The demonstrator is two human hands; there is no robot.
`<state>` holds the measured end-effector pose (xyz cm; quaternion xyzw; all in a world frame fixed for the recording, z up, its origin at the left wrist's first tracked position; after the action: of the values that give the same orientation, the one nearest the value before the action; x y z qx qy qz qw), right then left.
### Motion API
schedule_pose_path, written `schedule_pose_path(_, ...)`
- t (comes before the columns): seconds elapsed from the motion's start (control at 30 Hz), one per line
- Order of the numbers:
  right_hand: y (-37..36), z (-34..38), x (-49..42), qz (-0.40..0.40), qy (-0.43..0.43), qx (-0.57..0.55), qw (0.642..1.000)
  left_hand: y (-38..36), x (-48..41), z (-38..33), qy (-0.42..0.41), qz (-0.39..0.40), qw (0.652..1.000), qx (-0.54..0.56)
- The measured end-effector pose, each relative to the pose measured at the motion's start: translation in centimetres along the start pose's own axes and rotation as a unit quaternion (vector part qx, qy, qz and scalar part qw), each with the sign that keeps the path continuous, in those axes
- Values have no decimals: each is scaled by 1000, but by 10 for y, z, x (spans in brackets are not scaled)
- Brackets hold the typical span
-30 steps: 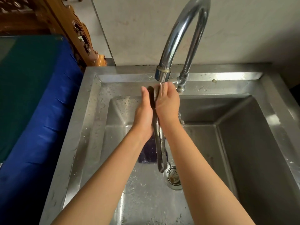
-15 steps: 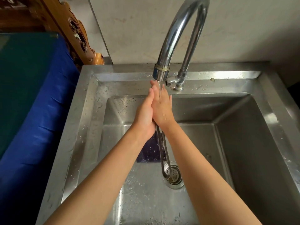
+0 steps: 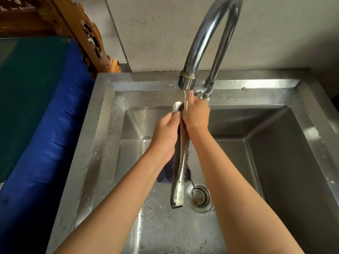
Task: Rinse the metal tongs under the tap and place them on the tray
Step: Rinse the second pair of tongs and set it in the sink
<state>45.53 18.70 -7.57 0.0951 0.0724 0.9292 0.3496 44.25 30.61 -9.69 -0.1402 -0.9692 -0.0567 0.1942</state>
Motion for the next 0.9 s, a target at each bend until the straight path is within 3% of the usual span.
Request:
schedule_pose_path(0.07,1,-3,-2,19,-8,-43,999,3,2,-3,-20,-20,999,-38)
schedule_pose_path(0.17,-2,3,11,87,45,-71,993,8,-2,-9,-38,-60,997,-19)
schedule_pose_path(0.33,-7,-1,43,186,109,-100,971,15,-11,-5,50,-103,993,29)
schedule_pose_path(0.43,2,4,37,136,122,-47,982,5,-9,0,71,-62,994,47)
schedule_pose_path(0.53,18,2,17,38,64,-17,997,-15,-3,-6,16,6,999,-33)
schedule_pose_path(0.63,22,-2,11,16,-2,-81,997,-16,-1,-21,-38,-33,993,-106)
schedule_pose_path(0.7,15,2,16,70,-26,-159,984,-11,-3,-32,-65,-77,989,-109)
schedule_pose_path(0.77,6,10,30,140,-5,-155,978,-6,-8,-39,-66,-104,990,-66)
schedule_pose_path(0.9,-1,6,61,237,29,-201,950,1,-29,-39,14,-127,992,14)
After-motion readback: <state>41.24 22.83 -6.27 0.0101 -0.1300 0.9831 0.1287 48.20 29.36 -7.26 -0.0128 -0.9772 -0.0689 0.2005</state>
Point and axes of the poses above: each hand's wrist, its own x-axis away from the middle knuckle, its own y-axis out of the back of the hand, z = x × y, the point moved 9 cm from there along -x, towards the middle knuckle, and after that the axes turned 13 degrees about -x, right-handed, at the moved point
